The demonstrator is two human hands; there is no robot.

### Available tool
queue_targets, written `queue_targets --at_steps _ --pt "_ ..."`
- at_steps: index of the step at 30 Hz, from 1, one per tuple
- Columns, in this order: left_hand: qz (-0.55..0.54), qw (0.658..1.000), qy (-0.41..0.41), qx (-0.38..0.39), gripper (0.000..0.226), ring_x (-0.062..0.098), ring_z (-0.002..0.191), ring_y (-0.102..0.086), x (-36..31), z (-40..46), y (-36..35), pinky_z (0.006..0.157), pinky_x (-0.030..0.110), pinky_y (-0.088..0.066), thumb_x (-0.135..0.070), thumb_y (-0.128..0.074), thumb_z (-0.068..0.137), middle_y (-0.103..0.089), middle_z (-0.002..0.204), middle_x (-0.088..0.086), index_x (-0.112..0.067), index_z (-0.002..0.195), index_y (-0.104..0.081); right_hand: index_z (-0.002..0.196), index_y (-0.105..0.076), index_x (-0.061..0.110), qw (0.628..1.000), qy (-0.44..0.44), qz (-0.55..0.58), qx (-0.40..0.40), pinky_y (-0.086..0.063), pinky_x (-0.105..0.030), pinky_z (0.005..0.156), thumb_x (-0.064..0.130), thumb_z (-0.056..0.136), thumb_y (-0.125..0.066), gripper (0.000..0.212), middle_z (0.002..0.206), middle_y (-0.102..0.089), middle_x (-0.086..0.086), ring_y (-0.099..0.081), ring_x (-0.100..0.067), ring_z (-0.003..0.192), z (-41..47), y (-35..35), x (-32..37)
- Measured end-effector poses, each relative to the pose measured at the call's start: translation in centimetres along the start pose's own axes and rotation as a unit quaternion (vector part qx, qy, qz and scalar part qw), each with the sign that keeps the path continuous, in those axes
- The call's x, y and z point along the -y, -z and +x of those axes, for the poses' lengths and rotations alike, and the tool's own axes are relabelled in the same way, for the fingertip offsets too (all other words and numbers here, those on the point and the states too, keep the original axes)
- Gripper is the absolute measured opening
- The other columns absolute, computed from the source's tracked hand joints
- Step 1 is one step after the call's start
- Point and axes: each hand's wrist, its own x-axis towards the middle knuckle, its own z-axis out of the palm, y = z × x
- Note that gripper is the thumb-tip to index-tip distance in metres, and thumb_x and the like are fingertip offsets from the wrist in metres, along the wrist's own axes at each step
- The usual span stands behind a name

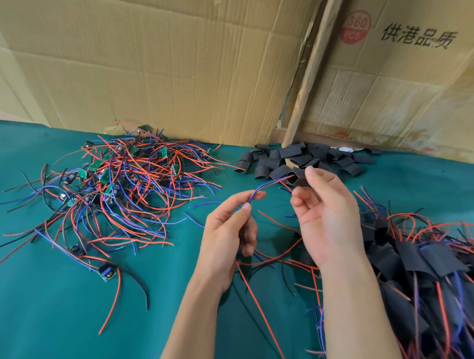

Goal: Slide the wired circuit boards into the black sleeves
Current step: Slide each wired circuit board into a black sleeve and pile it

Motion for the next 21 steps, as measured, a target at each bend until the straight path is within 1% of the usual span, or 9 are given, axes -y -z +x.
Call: queue_targets --at_steps 4,7,9,13,15,18,19,21 --pt "0.012 1.000 0.003 -0.006 0.033 0.013 0.038 -0.036 0.0 0.0 -0.1 0.038 0.019 -0.030 -0.012 -0.044 0.105 -0.045 0.052 0.003 -0.023 0.109 -0.075 0.085 -0.064 0.014 0.998 0.037 -0.053 -0.005 -0.052 -0.022 0.058 0.006 0.093 -0.070 0.014 0.074 -0.064 -0.001 -0.065 -0.016 0.059 0.1 0.1 -0.2" --pt "0.019 1.000 0.007 -0.004 0.032 0.013 0.038 -0.037 -0.1 0.0 -0.1 0.039 0.020 -0.031 -0.012 -0.046 0.104 -0.047 0.051 0.003 -0.023 0.107 -0.076 0.094 -0.060 0.009 0.995 0.060 -0.076 -0.006 -0.052 -0.023 0.057 0.003 0.092 -0.071 0.013 0.070 -0.067 0.001 -0.066 -0.017 0.059 0.2 0.0 -0.5" --pt "0.026 1.000 0.009 0.000 0.029 0.014 0.038 -0.038 -0.2 -0.1 -0.2 0.039 0.020 -0.032 -0.013 -0.048 0.104 -0.048 0.051 0.004 -0.024 0.105 -0.075 0.102 -0.057 0.008 0.994 0.058 -0.087 0.003 -0.052 -0.023 0.056 0.002 0.090 -0.073 0.021 0.069 -0.068 0.001 -0.066 -0.017 0.058 0.2 0.0 -0.6" --pt "0.031 0.999 0.017 0.005 0.018 0.016 0.037 -0.039 -0.2 -0.1 -0.2 0.038 0.020 -0.031 -0.017 -0.054 0.101 -0.051 0.051 0.006 -0.027 0.103 -0.069 0.114 -0.055 0.007 0.996 -0.009 -0.084 0.026 -0.050 -0.022 0.053 -0.003 0.081 -0.078 0.041 0.077 -0.069 -0.008 -0.064 -0.017 0.056 -0.2 -0.4 -1.4" --pt "0.019 1.000 0.018 0.007 0.013 0.015 0.036 -0.038 -0.2 -0.1 -0.2 0.036 0.020 -0.030 -0.022 -0.057 0.094 -0.052 0.051 0.006 -0.026 0.103 -0.066 0.116 -0.056 0.005 0.995 -0.047 -0.085 0.039 -0.046 -0.021 0.049 -0.005 0.079 -0.079 0.045 0.076 -0.069 -0.008 -0.059 -0.015 0.053 -0.2 -0.5 -1.8" --pt "0.005 1.000 0.024 -0.002 0.022 0.016 0.039 -0.035 -0.1 0.1 -0.1 0.035 0.020 -0.028 -0.022 -0.054 0.083 -0.052 0.053 0.007 -0.028 0.100 -0.066 0.120 -0.059 0.004 0.987 -0.078 -0.132 0.055 -0.035 -0.020 0.043 0.000 0.076 -0.081 0.049 0.072 -0.069 -0.003 -0.050 -0.011 0.048 -0.2 -0.5 -2.3" --pt "0.004 1.000 0.027 -0.005 0.025 0.016 0.039 -0.035 -0.1 0.1 -0.1 0.035 0.020 -0.027 -0.020 -0.052 0.080 -0.052 0.053 0.007 -0.028 0.099 -0.067 0.123 -0.058 0.005 0.986 -0.089 -0.133 0.054 -0.034 -0.020 0.043 0.000 0.076 -0.081 0.052 0.072 -0.070 -0.002 -0.048 -0.010 0.048 -0.1 -0.5 -2.5" --pt "0.004 0.999 0.034 -0.007 0.031 0.016 0.038 -0.033 0.0 0.2 -0.1 0.035 0.020 -0.027 -0.018 -0.049 0.077 -0.051 0.054 0.007 -0.024 0.102 -0.066 0.127 -0.054 0.003 0.985 -0.116 -0.114 0.052 -0.035 -0.020 0.044 -0.003 0.077 -0.079 0.056 0.073 -0.070 0.000 -0.048 -0.010 0.050 -0.1 -0.3 -2.7"
